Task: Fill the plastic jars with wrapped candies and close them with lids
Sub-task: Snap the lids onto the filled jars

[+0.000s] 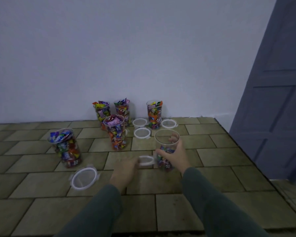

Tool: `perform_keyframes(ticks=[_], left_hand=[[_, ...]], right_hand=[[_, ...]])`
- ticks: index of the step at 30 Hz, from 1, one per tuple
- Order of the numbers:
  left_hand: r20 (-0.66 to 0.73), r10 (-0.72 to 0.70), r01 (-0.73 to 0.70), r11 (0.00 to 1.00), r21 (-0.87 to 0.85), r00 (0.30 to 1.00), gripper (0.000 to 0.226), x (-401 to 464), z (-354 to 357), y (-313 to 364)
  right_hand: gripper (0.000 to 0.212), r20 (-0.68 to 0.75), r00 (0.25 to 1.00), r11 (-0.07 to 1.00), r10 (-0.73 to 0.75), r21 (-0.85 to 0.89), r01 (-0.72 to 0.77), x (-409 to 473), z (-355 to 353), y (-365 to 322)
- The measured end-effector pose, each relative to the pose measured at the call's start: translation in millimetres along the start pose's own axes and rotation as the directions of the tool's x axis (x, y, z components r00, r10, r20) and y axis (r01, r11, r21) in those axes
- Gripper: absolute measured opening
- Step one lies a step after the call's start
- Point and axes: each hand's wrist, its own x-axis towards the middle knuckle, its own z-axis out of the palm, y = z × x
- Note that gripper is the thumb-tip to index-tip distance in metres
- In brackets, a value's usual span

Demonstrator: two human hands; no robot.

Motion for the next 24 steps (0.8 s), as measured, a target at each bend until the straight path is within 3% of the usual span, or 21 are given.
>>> perform_keyframes(ticks=[4,7,9,11,13,17,21,24], left_hand=[[-0.209,0.018,-0.094,0.929,-0.358,0.978,0.015,12,-23,5],[-0.365,-0.037,-0.172,0.834,-0.525,0.930,0.018,24,-45,21],[-0.354,-0.130,-0.135,0.761,-0.634,0.926,0.022,33,-57,40],[-0.229,-0.160,-0.048,0.713,-0.700,0.960,0.023,44,-68,64],[-0.107,-0.110,0.001,0.705,-0.710,0.988,0.021,56,-70,85],[-0.012,-0.112,0.079,0.772,-0.631,0.994,0.024,80,-64,108],[-0.030,-0.148,0.126,0.918,-0.377,0.989,0.039,95,-59,120],[0.008,-0.181,0.168,0.896,-0.410,0.983,0.040,100,-58,125]], right_hand=[[0.091,0.007,1.000,1.000,0.000,-0.003,0.000,8,0,7],[0.086,0.014,1.000,1.000,-0.011,0.013,0.011,10,-1,6],[0.082,0.017,0.999,0.999,-0.027,0.031,0.027,11,-1,7],[0.080,0.023,0.999,0.998,-0.036,0.057,0.035,11,-1,7],[0.077,0.050,0.998,0.995,-0.048,0.091,0.044,12,-1,7],[0.077,0.082,0.994,0.986,-0.073,0.159,0.059,13,-1,9],[0.065,0.095,0.995,0.993,-0.034,0.119,0.023,20,0,20],[0.061,0.108,0.994,0.997,-0.013,0.073,0.005,24,0,24]])
